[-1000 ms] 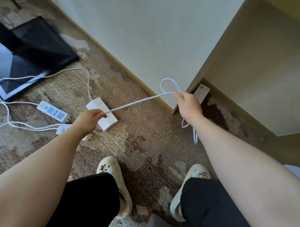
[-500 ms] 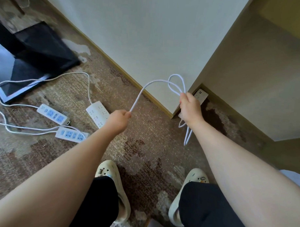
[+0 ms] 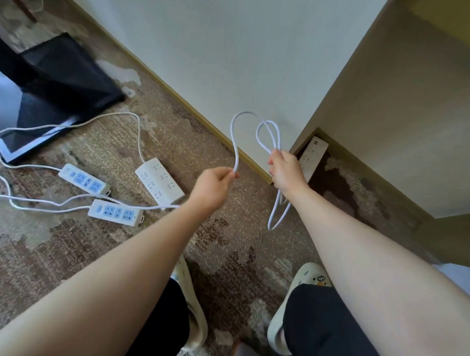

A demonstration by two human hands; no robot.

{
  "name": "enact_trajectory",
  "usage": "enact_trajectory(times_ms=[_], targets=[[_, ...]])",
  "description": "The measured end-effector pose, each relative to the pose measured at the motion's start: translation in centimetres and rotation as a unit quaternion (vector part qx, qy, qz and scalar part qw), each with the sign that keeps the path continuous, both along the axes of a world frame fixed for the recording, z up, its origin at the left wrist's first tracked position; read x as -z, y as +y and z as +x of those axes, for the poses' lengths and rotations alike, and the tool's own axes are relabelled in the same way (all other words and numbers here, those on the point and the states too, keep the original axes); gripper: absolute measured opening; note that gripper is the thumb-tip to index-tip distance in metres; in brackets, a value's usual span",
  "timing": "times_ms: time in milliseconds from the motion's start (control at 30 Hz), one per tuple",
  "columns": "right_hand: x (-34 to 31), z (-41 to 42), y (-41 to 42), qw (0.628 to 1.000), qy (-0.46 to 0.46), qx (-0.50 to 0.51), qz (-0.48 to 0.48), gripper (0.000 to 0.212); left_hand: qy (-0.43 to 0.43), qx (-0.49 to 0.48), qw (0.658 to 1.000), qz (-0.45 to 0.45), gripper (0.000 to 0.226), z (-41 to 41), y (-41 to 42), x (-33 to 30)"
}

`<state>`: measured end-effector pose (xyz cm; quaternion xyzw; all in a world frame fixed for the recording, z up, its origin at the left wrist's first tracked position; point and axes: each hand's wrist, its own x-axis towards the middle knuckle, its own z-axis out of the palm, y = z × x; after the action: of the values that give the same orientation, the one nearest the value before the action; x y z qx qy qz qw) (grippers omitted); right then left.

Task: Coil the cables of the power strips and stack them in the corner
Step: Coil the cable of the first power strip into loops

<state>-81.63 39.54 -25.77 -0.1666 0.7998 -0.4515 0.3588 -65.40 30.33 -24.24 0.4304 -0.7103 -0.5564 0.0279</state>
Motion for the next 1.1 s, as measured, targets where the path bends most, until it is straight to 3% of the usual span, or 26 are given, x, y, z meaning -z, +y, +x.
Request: enact_trajectory(times_ms=[167,333,633,1100], targets=[[0.1,0.4,0.1,0.999,-0.038,-0.005,-0.02,0.034,-0.033,0.061,0.993,-0.093,0.022,-1.9,2.0,0.7],[-0.5,0.3,-0.5,0.994,-0.097,-0.008,-0.051,0.035,-0.027,0.099,0.987,-0.123,0.025,-3.1,2.9,0.4],[-1.0,-0.1,0.1,0.985,-0.157,-0.055,-0.045,0.043,-0.063,0.144,0.984,-0.086,0.028,-4.5,3.5,0.3],[-1.0,-0.2,-0.2,0.983,-0.157,-0.085,-0.041,0.038,-0.07,0.136,0.988,-0.018,0.031,-4.0,3.6,1.1]])
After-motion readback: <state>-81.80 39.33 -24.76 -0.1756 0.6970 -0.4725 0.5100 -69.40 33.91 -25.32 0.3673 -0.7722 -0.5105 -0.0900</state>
